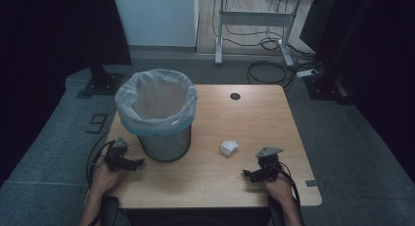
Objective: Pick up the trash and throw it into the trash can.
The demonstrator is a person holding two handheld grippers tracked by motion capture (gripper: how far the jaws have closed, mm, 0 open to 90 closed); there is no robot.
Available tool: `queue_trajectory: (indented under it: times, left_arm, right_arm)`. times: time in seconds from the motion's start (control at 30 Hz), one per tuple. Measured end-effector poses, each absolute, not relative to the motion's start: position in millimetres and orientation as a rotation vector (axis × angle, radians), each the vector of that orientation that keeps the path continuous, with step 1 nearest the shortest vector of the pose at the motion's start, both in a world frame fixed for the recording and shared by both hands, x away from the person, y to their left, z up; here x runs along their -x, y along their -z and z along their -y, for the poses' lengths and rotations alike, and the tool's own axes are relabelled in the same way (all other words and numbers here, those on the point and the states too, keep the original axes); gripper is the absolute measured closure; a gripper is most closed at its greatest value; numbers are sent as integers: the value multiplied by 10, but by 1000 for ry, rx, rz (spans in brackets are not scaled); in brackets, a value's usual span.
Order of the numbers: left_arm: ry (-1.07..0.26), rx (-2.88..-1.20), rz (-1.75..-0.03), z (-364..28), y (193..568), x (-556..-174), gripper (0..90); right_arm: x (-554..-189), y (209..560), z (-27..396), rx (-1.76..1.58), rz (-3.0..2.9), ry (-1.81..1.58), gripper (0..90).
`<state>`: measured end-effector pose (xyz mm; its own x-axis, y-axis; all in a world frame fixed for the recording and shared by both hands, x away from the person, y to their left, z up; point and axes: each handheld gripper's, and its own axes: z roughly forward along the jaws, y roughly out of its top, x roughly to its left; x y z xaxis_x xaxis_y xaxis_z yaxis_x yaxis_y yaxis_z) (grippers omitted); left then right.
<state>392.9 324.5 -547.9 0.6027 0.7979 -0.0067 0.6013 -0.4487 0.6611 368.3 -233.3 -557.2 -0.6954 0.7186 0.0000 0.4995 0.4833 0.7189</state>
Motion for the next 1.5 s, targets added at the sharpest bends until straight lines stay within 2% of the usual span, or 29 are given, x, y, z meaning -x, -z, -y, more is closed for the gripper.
queue_trajectory:
  times: [0.63, 0.8, 1.5]
  left_arm:
    - [-405, -2202, -1097, -3239, 5480, -3938, 0]
    - [-407, -2201, -1101, -3236, 5480, -3939, 0]
    - [-408, -2197, -1107, -3227, 5480, -3940, 0]
  right_arm:
    - [-3680, 5571, 2331, -1041, -2421, -1032, 0]
    - [-3682, 5554, 2337, -1053, -2410, -1037, 33]
    - [-4003, 5205, 2115, -1081, -2420, -1028, 24]
